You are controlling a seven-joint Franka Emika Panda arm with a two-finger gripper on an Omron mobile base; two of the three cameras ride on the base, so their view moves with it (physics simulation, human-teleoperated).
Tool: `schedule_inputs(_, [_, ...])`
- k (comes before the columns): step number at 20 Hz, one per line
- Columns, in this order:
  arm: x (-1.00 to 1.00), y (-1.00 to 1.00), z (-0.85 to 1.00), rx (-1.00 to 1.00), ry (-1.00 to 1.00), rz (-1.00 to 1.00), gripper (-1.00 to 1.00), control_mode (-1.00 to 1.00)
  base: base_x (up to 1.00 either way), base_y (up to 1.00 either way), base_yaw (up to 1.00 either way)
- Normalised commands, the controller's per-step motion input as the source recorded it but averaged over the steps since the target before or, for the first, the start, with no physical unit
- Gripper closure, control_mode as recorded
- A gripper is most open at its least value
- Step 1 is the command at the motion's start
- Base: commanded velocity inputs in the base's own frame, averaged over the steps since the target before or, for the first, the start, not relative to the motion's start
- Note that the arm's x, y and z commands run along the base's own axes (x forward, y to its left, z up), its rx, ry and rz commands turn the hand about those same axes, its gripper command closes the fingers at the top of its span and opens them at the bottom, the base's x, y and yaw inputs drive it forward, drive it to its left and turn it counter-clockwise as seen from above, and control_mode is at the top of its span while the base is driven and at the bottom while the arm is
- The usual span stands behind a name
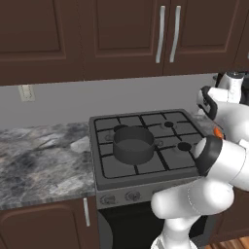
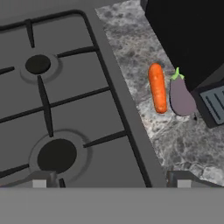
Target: Put the eggplant and carrot in the pot. Retrieve the spatula and lightly stir the vegetables in the pot.
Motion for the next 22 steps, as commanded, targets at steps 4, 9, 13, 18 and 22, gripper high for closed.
schedule_inputs(4, [0.27,-0.05,-0.42,0.0,0.02,0.0,-1.0,-1.0,0.0,0.0,0.0])
schedule_inputs(9, [0.11,-0.13,-0.6,0.0,0.04,-0.01,-1.0,-1.0,0.0,0.0,0.0])
schedule_inputs(13, [0.0,-0.22,-0.45,0.0,0.06,-0.01,-1.0,-1.0,0.0,0.0,0.0])
schedule_inputs(18, [0.0,-0.5,-0.19,0.0,0.06,0.0,-1.0,-1.0,0.0,0.0,0.0])
schedule_inputs(22, [0.08,-0.57,-0.07,0.02,0.04,-0.01,-1.0,-1.0,0.0,0.0,0.0])
